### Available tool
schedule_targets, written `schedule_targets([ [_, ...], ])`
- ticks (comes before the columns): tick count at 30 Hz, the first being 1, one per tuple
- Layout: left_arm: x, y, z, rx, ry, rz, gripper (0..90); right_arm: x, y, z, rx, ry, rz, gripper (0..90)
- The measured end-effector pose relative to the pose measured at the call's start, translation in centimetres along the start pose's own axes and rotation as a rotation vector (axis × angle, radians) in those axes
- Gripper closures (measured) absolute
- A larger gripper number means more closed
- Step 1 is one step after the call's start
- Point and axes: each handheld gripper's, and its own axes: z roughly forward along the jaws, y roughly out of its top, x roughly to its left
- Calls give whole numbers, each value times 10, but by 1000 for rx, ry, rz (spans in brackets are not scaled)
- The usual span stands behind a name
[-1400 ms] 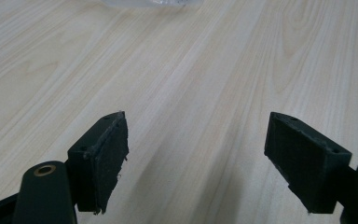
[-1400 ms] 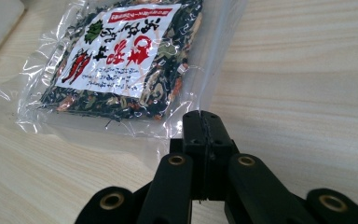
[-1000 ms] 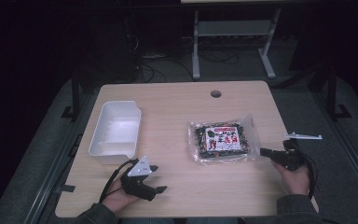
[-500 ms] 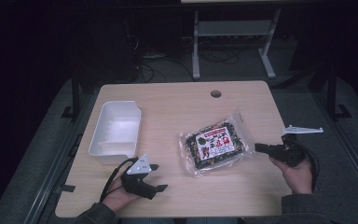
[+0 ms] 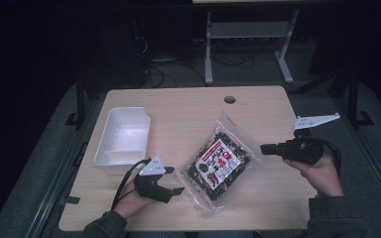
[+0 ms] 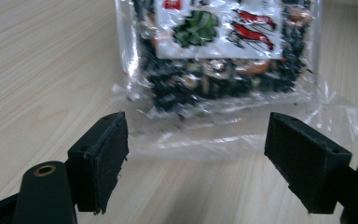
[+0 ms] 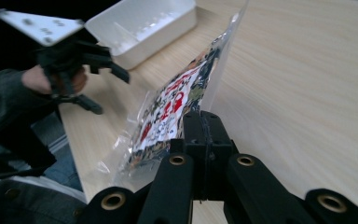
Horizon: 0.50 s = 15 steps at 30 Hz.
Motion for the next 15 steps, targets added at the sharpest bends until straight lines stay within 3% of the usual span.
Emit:
schedule_targets([
  [2, 2, 3, 1, -9, 2, -6, 210, 14, 17, -5, 8, 33, -64, 900],
  [3, 3, 4, 1, -18, -4, -13, 210, 14, 17, -5, 8, 33, -64, 900],
  [4, 4, 6, 1, -28, -7, -18, 210, 24, 28, -9, 1, 59, -96, 900],
  [5, 4, 7, 1, -40, -10, -26, 210, 24, 28, -9, 1, 59, -96, 900],
  [6, 5, 8, 2, -46, -17, -28, 210, 34, 38, -11, -4, 84, -138, 900],
  [8, 6, 9, 3, -55, -31, -34, 211, 39, 42, -12, -6, 96, -160, 900],
  [11, 6, 10, 10, -59, -91, -43, 212, 55, 56, -9, 4, 124, -217, 900],
  [12, 6, 10, 10, -59, -91, -43, 218, 55, 56, -9, 4, 124, -217, 900],
  [15, 8, 10, 15, -39, -146, -65, 250, 60, 61, -4, -8, 150, -231, 900],
])
